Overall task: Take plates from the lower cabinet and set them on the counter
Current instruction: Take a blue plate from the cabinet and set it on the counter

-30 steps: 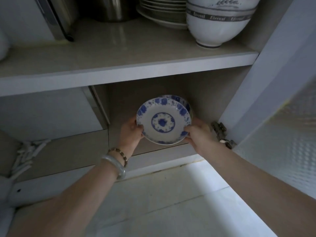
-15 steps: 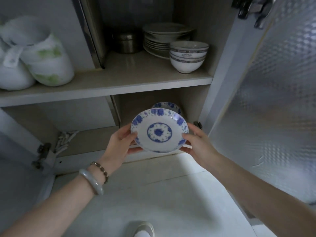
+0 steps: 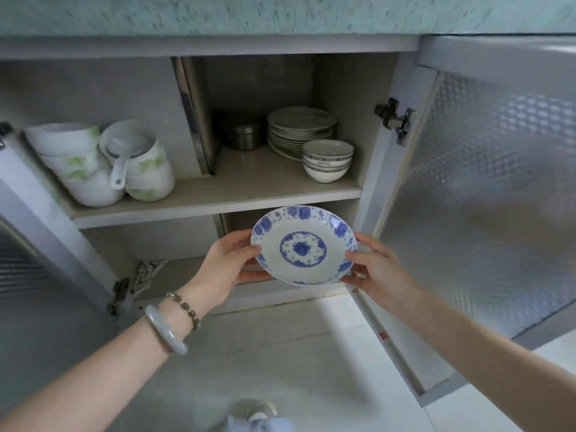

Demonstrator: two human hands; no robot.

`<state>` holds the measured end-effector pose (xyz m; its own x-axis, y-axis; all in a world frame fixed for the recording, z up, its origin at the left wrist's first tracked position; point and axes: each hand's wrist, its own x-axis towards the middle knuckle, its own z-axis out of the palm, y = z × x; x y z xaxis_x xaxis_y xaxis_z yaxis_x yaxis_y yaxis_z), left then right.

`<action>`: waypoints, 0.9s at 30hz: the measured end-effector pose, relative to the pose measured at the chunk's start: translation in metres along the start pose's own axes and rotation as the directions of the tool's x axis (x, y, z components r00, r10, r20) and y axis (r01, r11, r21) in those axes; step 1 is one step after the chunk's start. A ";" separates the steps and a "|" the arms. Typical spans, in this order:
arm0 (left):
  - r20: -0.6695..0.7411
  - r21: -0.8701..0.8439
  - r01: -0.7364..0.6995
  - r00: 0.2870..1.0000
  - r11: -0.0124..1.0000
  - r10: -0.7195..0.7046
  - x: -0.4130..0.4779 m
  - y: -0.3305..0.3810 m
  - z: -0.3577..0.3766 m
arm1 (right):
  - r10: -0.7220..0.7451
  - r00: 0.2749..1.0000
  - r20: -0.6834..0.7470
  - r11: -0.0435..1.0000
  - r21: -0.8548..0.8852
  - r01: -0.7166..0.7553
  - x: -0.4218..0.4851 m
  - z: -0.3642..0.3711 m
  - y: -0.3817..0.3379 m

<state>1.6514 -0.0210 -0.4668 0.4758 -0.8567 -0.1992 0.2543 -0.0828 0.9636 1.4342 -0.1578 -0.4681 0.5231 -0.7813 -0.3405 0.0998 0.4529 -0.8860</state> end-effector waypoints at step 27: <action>-0.009 0.109 0.401 0.915 0.910 -0.402 -0.054 0.283 0.058 | 0.335 0.870 -0.363 0.924 -0.055 -0.379 -0.127 0.109 -0.265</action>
<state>1.6492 -0.0275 -0.1732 0.3406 -0.7465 -0.5716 0.3299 -0.4744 0.8162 1.4337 -0.1319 -0.1555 0.1815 -0.6831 -0.7074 -0.1525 0.6911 -0.7065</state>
